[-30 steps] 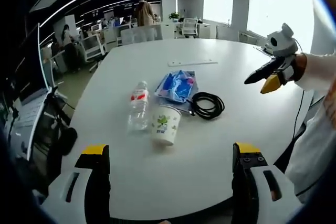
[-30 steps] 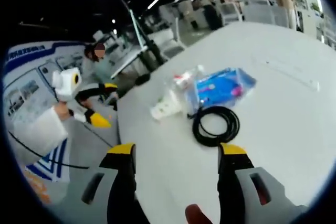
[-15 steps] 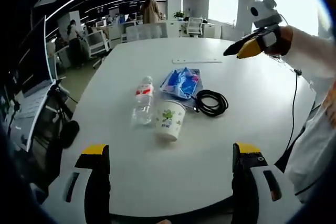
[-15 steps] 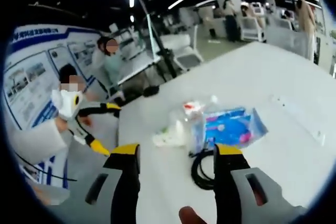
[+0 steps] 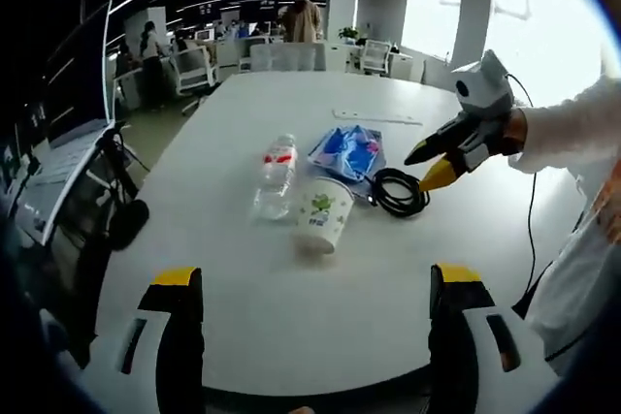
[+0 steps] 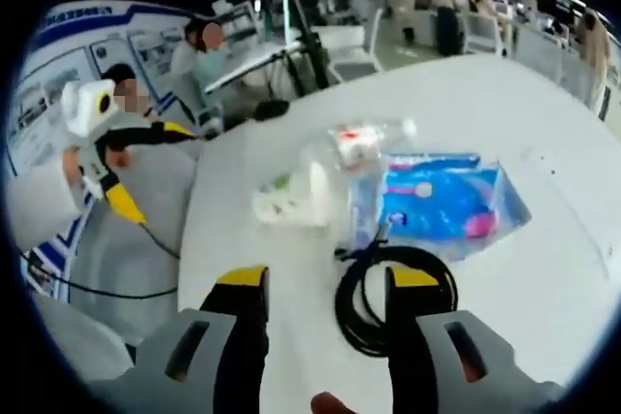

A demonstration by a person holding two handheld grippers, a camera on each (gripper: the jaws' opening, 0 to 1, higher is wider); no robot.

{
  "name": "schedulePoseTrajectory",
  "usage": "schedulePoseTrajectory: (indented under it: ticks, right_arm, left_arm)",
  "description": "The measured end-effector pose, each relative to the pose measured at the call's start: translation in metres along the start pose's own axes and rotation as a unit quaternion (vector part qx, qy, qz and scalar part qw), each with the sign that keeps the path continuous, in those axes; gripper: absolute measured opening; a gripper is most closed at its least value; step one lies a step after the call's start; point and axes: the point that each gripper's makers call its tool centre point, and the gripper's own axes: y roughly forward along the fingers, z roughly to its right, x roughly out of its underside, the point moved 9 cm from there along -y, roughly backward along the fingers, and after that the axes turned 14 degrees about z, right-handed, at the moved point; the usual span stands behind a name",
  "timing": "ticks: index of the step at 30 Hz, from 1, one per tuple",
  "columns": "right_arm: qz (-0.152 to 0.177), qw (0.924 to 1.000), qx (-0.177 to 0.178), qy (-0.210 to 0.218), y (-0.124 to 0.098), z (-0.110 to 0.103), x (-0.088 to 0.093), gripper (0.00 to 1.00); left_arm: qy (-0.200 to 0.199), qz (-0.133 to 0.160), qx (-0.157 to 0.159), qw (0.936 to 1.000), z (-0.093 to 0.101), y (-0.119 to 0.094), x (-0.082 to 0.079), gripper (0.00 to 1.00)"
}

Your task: Arrange the tabletop items into an orderly group along one side of the table until the central work area is clear of visible clutter.

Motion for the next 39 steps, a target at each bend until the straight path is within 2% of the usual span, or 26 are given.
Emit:
schedulePoseTrajectory:
  ticks: [2,6,11,15,18,22,24,27,29,34,39]
  right_arm:
    - [-0.013,0.9999,0.005,-0.007,0.007,0.005,0.006,0.45]
    - [-0.024,0.9997,0.002,0.009,0.019,0.009,0.015,0.47]
    - [-0.026,0.9994,0.01,0.019,0.027,0.01,0.023,0.43]
    - [-0.021,0.9997,0.016,0.003,0.032,0.009,0.026,0.4]
    - [-0.014,0.9997,0.014,-0.011,0.036,0.009,0.027,0.32]
    - [-0.033,0.999,0.024,-0.019,0.04,0.011,0.034,0.21]
    - [-0.038,0.9985,0.031,-0.023,0.039,0.012,0.039,0.15]
    - [-0.02,0.9989,0.042,0.003,0.036,0.013,0.041,0.13]
    - [-0.025,0.9987,0.043,0.004,0.034,0.014,0.043,0.08]
    - [-0.025,0.9983,0.052,0.008,0.022,0.014,0.043,0.03]
    - [-0.018,0.9981,0.058,-0.006,0.007,0.014,0.042,0.01]
  left_arm:
    - [0.001,-0.007,0.0,1.0,0.001,-0.001,0.001,1.0]
    - [0.012,-0.02,0.004,0.9997,0.003,-0.003,0.002,1.0]
    - [0.007,-0.035,-0.006,0.9993,0.001,-0.008,0.007,1.0]
    - [-0.001,-0.037,-0.01,0.9993,0.004,-0.013,0.013,1.0]
    - [-0.005,-0.047,-0.012,0.9988,0.007,-0.016,0.018,1.0]
    - [-0.01,-0.05,-0.017,0.9986,0.009,-0.019,0.02,0.99]
    - [-0.012,-0.047,-0.017,0.9987,0.011,-0.021,0.019,0.99]
    - [-0.009,-0.051,-0.02,0.9985,0.011,-0.023,0.02,0.99]
    - [-0.008,-0.055,-0.021,0.9982,0.011,-0.024,0.021,0.99]
    - [-0.006,-0.056,-0.019,0.9982,0.013,-0.025,0.022,0.98]
    - [-0.002,-0.055,-0.01,0.9984,0.018,-0.018,0.021,0.98]
